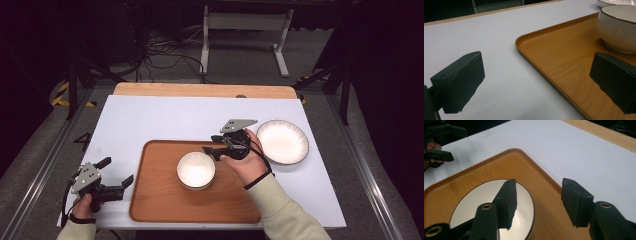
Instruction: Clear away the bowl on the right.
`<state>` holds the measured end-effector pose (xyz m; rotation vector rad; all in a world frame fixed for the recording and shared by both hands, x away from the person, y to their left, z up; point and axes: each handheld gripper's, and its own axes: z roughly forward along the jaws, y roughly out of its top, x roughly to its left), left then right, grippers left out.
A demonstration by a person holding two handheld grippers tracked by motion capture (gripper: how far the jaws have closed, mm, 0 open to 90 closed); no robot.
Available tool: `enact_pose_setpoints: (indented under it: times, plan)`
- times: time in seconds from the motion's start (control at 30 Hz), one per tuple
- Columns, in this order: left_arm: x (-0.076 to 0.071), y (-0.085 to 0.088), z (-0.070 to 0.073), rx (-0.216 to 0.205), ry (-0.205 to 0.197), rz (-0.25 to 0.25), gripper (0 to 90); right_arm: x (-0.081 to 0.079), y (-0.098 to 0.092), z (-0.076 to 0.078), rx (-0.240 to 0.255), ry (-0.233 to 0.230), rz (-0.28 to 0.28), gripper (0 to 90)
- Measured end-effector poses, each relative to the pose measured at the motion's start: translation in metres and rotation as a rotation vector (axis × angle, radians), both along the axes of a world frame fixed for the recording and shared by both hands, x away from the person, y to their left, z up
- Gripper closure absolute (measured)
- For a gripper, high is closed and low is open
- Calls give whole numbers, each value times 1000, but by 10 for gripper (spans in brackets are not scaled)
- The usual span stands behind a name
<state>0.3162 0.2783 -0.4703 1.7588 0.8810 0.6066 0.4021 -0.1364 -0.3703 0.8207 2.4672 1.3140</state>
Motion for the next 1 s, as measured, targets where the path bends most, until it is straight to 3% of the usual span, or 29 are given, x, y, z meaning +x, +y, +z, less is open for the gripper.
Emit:
enact_pose_setpoints:
  times: [0.3, 0.33, 0.43, 0.8, 1.0]
  plan:
    - [0, 0, 0, -2, -1, 2, 5, -6, -5, 2, 45, -129, 46, 383]
    - [0, 0, 0, -2, -1, 2, 5, -7, -6, 2, 54, -166, 59, 354]
    - [0, 0, 0, -2, -1, 2, 5, -9, -6, 3, 70, -218, 84, 336]
    - [0, 0, 0, -2, -1, 3, 5, -12, -15, 2, 134, -284, 108, 297]
    - [0, 0, 0, -2, -1, 3, 4, -13, -22, 4, 158, -292, 103, 291]
